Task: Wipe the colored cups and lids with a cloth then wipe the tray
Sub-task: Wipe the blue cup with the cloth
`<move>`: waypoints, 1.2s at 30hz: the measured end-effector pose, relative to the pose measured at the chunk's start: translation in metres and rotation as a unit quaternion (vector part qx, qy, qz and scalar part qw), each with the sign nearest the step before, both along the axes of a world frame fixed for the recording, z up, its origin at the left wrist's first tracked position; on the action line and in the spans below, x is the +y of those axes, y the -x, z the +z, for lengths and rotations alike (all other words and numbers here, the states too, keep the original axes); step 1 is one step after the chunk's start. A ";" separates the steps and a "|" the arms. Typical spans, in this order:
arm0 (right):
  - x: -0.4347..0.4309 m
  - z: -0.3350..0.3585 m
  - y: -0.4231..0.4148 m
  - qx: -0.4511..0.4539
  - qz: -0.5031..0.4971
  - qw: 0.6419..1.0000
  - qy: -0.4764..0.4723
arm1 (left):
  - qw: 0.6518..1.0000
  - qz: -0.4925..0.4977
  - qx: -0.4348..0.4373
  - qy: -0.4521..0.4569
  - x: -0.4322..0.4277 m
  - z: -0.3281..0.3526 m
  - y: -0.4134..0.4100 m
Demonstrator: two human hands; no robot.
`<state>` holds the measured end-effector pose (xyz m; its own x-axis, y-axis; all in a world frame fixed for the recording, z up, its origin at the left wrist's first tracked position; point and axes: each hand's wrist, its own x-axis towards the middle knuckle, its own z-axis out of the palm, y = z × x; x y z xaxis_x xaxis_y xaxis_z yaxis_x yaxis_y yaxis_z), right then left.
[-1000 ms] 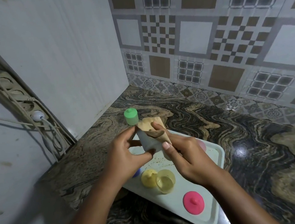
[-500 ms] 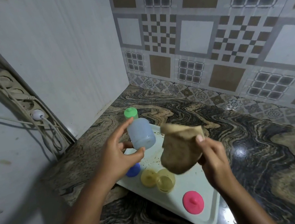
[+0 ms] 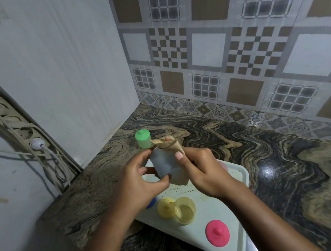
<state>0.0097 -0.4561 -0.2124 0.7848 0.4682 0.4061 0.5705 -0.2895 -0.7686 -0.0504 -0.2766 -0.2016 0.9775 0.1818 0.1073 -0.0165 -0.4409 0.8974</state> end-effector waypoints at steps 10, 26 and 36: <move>-0.021 -0.019 0.027 0.003 0.039 0.997 -0.060 | 1.000 0.001 -0.015 -0.021 0.018 -0.001 -0.002; -0.015 0.002 -0.003 0.163 -0.080 0.966 -0.182 | 0.999 -0.023 0.005 0.033 0.001 -0.018 0.002; -0.009 -0.011 0.021 -0.059 0.011 0.998 0.024 | 0.998 0.016 -0.027 -0.047 0.023 -0.015 -0.008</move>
